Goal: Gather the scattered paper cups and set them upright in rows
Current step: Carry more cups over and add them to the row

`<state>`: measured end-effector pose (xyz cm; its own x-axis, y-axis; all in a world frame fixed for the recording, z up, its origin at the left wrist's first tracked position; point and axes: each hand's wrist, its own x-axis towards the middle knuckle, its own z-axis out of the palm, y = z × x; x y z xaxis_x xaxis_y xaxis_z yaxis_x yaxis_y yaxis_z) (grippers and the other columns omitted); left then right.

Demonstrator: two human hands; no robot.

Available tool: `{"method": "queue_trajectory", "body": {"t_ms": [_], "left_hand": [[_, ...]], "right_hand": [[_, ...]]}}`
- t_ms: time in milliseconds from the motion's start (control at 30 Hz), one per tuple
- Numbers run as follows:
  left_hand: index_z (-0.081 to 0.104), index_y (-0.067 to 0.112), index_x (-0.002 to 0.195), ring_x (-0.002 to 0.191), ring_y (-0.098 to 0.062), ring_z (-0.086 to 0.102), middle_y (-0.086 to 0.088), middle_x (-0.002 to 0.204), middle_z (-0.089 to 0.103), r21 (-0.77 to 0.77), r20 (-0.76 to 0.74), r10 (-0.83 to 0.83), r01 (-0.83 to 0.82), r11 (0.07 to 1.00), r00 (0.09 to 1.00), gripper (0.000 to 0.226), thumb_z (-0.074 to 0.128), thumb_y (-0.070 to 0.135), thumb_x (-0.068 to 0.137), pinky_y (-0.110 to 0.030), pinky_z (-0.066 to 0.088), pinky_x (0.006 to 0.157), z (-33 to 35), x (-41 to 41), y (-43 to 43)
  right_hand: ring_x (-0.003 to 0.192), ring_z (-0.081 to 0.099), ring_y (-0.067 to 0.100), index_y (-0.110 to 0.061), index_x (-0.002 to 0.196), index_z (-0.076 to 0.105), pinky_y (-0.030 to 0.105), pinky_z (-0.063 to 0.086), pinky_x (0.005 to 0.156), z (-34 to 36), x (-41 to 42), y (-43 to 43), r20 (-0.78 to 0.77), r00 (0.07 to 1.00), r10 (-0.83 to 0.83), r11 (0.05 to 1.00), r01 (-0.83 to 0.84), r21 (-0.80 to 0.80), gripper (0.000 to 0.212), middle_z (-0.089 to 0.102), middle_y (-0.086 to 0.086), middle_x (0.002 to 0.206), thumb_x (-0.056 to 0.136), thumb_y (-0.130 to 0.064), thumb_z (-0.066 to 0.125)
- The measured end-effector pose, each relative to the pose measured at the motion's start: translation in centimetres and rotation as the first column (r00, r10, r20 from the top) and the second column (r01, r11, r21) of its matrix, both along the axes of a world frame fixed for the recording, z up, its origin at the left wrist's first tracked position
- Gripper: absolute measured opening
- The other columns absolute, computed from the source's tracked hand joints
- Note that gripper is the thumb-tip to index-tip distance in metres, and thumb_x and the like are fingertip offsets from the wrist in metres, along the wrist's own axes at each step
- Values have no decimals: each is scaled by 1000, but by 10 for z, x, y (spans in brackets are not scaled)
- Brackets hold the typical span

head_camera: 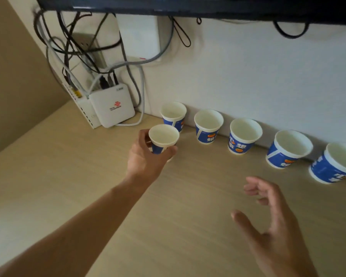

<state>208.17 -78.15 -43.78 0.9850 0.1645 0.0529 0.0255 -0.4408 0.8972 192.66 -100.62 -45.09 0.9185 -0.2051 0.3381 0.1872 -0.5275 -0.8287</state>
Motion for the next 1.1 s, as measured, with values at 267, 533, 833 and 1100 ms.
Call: {"method": "queue_trajectory", "body": {"t_ms": [267,533,833,1100], "left_hand": [[51,35,114,96,10,58,24,102,62,-25,-8,-11,10,1000,1000,61,91,29,67,-14,50,73,-4,12,3],[54,27,121,101,0,61,18,108,62,-27,-10,-34,33,999,999,65,91,31,67,-16,51,76,-5,22,2],[50,29,124,103,0,59,15,113,61,-9,-32,-67,67,998,997,71,92,34,67,-16,49,77,-8,24,1],[45,29,134,116,-10,55,13,124,57,-100,-105,9,-20,995,994,83,91,38,66,-27,50,92,-1,-27,14]], "right_hand": [[100,61,4,-22,125,55,6,39,88,1,20,21,-18,1000,21,1000,-21,8,62,66,-2,106,66,-15,73],[104,61,5,-22,127,56,6,39,90,1,30,33,-49,999,17,999,-15,36,61,65,-7,108,68,-18,72],[105,61,7,-26,127,55,6,38,89,0,31,39,-71,997,4,999,-1,36,61,64,-9,109,69,-20,72],[110,58,9,-23,132,51,11,39,96,3,31,38,-106,993,-42,999,45,19,63,61,-8,112,79,-7,81]]}}
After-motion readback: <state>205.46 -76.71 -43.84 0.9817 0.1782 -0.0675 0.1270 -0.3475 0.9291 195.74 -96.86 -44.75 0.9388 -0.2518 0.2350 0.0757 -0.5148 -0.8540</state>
